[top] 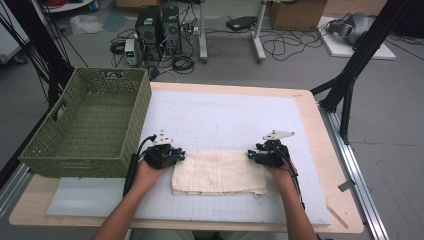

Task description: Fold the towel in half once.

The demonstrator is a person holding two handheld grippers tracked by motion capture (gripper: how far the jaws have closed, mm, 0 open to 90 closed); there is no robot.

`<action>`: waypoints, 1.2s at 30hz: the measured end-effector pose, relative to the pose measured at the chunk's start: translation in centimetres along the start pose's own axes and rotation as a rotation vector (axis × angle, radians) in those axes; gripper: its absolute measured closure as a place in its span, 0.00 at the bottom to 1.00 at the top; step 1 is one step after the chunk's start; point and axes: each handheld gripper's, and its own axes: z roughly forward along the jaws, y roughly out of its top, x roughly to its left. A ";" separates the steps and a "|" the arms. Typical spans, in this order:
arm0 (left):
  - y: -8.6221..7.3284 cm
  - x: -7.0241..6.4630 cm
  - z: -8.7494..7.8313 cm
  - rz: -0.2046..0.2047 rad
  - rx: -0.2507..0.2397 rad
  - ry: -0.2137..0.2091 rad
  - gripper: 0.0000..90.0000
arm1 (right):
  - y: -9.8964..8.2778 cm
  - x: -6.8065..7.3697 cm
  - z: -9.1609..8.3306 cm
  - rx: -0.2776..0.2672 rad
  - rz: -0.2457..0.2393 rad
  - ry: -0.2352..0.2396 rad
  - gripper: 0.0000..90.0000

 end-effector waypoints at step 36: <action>0.4 -0.5 -2.5 -0.030 -0.102 0.041 0.65 | -2.0 2.2 -4.4 -0.112 -0.053 -0.170 0.55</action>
